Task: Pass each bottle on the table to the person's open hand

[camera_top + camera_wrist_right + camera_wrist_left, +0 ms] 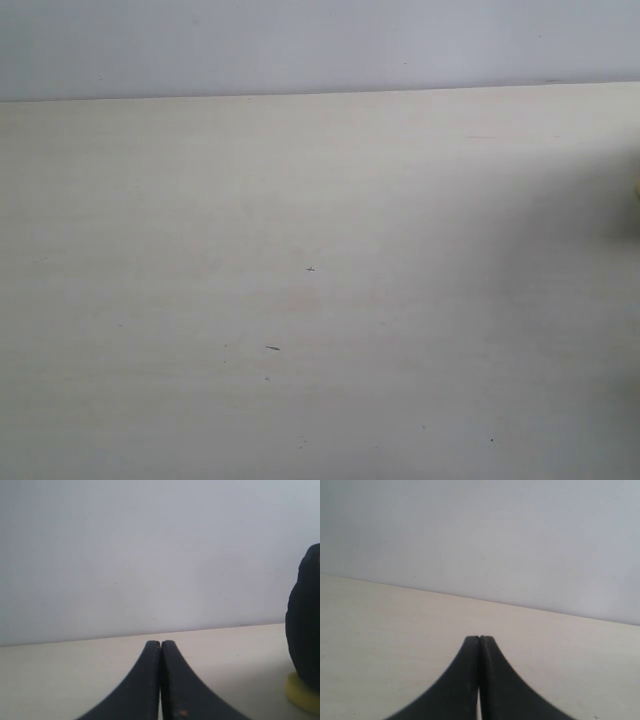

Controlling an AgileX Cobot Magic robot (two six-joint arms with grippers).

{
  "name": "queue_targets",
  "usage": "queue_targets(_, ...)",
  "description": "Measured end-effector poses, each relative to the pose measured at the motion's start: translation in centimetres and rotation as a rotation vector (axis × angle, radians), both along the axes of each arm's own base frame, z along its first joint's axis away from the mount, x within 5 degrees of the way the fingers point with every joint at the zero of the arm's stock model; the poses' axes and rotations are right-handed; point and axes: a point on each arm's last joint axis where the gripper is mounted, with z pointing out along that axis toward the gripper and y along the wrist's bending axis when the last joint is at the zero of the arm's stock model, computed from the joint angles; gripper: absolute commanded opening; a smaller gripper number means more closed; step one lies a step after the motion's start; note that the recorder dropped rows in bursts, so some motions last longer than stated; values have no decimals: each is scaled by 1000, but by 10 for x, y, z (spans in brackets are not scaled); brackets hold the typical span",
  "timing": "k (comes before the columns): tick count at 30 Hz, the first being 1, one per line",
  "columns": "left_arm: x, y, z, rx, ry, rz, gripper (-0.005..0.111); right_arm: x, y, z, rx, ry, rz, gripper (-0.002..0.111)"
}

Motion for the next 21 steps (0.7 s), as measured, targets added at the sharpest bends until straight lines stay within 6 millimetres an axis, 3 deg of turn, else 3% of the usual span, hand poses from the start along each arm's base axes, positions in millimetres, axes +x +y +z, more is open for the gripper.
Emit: queue_targets(21, 0, 0, 0, 0, 0, 0, 0, 0, 0, 1, 42, -3, 2, 0)
